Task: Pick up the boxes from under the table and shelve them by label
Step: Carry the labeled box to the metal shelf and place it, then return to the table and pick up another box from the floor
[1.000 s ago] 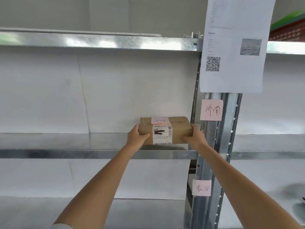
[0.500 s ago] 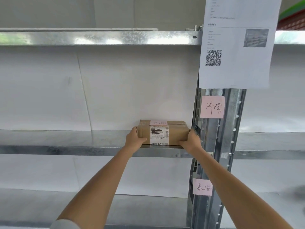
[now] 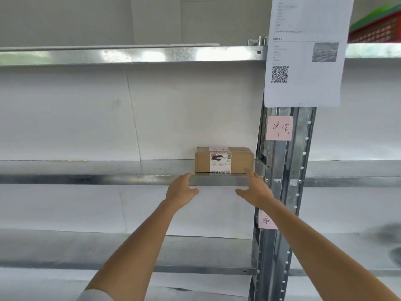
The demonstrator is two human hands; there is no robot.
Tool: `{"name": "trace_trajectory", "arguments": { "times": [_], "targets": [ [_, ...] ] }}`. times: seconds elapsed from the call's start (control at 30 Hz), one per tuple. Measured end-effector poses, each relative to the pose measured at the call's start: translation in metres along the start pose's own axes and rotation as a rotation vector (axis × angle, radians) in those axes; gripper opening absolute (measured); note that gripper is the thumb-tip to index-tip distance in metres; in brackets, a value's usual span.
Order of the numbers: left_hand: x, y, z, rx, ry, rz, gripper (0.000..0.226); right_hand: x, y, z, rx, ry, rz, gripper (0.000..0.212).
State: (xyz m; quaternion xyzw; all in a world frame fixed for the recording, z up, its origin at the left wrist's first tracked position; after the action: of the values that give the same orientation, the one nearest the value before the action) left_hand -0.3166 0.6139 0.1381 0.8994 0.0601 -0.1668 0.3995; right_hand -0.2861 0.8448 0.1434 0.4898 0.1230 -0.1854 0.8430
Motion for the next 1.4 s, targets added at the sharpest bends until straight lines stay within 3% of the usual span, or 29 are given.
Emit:
{"name": "trace_trajectory", "arguments": {
  "times": [0.13,0.53,1.4],
  "targets": [
    [0.035,0.028,0.024,-0.097,0.001,0.032,0.068,0.035,-0.014,0.036,0.104,0.067,0.087,0.080],
    [0.160,0.163,0.158,-0.295,0.196,-0.016,0.069,0.156,-0.108,0.192,0.084,0.242,0.345,0.076],
    [0.443,0.578,0.537,-0.505,1.071,-0.488,0.069,0.401,-0.397,0.779,-0.300,1.046,0.890,0.075]
  ]
}}
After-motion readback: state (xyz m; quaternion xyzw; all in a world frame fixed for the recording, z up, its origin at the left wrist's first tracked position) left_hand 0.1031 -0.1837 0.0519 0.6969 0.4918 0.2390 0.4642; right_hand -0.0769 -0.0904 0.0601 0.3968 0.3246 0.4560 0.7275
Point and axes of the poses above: each hand's wrist, its own x-axis away from the middle knuckle, its own y-axis out of the back of the hand, z = x × y, the point moved 8 cm from there along -x, towards the middle knuckle, and after that the axes turned 6 degrees about -z, right-handed, at the moved point
